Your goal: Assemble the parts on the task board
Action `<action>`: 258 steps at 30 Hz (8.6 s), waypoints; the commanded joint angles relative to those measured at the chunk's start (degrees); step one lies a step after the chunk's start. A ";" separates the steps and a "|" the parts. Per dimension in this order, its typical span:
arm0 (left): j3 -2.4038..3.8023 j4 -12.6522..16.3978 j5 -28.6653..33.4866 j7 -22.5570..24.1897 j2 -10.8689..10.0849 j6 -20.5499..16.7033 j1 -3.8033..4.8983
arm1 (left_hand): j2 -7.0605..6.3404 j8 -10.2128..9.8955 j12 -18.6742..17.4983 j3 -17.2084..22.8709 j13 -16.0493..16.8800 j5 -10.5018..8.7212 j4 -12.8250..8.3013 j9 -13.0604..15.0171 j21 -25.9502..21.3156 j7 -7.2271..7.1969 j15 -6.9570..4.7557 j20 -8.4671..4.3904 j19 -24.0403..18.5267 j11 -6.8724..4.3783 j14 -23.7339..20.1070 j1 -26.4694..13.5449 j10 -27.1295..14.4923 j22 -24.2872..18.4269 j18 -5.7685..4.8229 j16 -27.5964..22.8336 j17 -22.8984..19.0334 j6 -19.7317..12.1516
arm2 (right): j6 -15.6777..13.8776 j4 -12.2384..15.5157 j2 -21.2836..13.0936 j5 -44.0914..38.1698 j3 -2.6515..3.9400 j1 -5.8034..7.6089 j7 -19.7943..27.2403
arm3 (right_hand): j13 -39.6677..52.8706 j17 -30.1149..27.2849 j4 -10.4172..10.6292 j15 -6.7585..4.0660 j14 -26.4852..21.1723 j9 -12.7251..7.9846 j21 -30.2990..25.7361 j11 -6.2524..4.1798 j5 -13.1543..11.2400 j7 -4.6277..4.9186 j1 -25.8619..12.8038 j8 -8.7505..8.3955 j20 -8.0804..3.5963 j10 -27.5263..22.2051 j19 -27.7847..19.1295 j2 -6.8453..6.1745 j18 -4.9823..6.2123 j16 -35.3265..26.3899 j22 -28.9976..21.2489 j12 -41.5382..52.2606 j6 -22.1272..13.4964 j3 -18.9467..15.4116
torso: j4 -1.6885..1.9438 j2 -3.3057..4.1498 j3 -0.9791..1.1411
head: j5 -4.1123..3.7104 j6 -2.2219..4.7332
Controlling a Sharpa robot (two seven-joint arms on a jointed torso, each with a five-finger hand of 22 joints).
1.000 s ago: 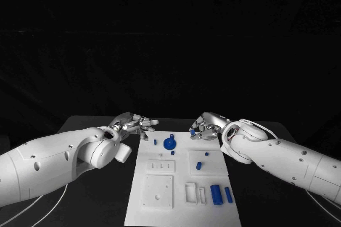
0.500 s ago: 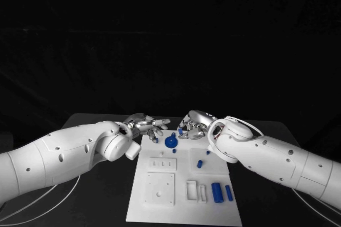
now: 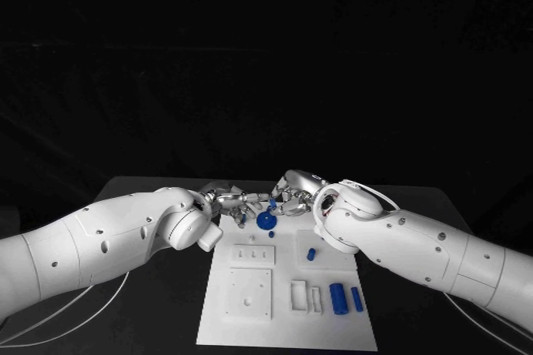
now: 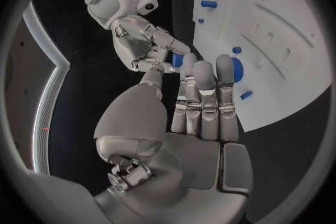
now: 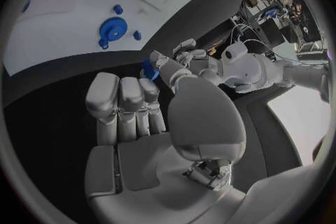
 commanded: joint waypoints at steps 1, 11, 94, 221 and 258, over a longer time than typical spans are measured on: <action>0.03 0.01 -2.36 -3.82 0.40 0.59 0.03 | -0.29 -0.38 -0.40 0.07 -0.03 -0.13 -0.35 -0.20 -0.43 0.32 0.08 0.08 -0.47 -0.01 -0.63 0.60 1.06 0.14 -0.79 0.06 -0.22 -0.42 | -0.72 0.37 0.47 -0.27 0.01 0.05 -1.98 | -0.12 -0.06 -0.18 -0.21 0.12 -0.07 0.39 -0.10 0.15 0.08 -0.07 0.20 -0.01 -0.16 1.76 -0.21 -0.41 -0.35 7.53 -0.37 -0.03 0.09 | -0.03 0.04 -0.01 | -0.06 -0.09; 0.03 0.00 -2.26 -6.93 1.17 0.85 0.02 | -0.64 -0.36 -0.75 0.04 -0.21 -0.91 -0.39 -1.86 -0.99 0.60 0.24 0.27 -0.55 0.17 -0.73 0.57 0.82 0.81 -0.67 -0.16 -0.95 -0.84 | -1.46 0.95 1.08 -0.44 -0.01 0.06 -2.95 | -0.08 0.00 -0.36 -0.26 0.15 0.02 0.50 -0.15 0.21 -0.02 -0.12 0.21 -0.05 -0.11 1.82 -0.17 -0.43 -0.34 7.57 -0.30 0.34 -0.20 | 0.15 -0.12 -0.12 | -0.11 -0.22; -0.21 -0.04 -0.50 -2.92 2.63 0.16 -1.34 | 7.08 3.04 -2.17 21.63 -2.26 -1.57 -13.29 12.37 -2.61 0.32 0.04 0.32 -1.26 0.09 -1.49 2.31 1.26 6.18 -0.34 0.07 -1.33 -3.81 | 3.49 0.04 2.27 -1.25 -1.48 0.11 -4.99 | -0.20 0.15 0.28 -0.28 0.18 0.07 0.46 -0.20 -1.60 -0.19 0.07 0.21 -0.09 -0.12 1.85 0.17 -0.54 -0.59 7.61 -0.44 0.57 -1.56 | 0.16 -0.04 -0.02 | -0.08 -0.57; -4.56 -5.37 -24.23 -20.34 7.11 10.31 -1.74 | 8.56 0.24 24.07 21.63 0.84 1.25 -13.15 37.32 -8.85 -5.09 -2.16 0.10 6.63 -3.14 5.92 -4.74 2.89 31.37 1.26 20.42 20.85 12.69 | -7.98 0.85 -10.78 18.17 2.81 0.20 8.22 | -24.72 -11.48 20.62 2.59 -6.90 -1.08 -29.54 3.19 2.33 3.95 4.34 -0.41 2.76 -11.83 -0.54 -5.68 2.25 -8.57 3.14 -6.23 -26.01 -21.14 | -0.43 -0.01 0.82 | 1.27 -4.72; -4.56 -4.99 -27.71 -21.56 7.13 12.71 -1.80 | 8.57 0.32 24.53 20.39 0.11 -1.94 -12.60 38.20 -10.98 -5.12 -2.10 0.45 7.25 -3.08 5.85 -4.28 2.88 34.30 1.45 20.64 20.67 12.73 | -7.73 0.63 -10.49 18.30 2.81 0.17 8.26 | -24.81 -11.51 20.45 2.56 -6.88 -1.09 -29.56 3.18 2.62 3.96 4.43 -0.44 2.73 -11.81 -0.46 -5.65 2.23 -8.56 3.15 -6.16 -26.16 -21.13 | -0.46 -0.01 0.82 | 1.31 -4.96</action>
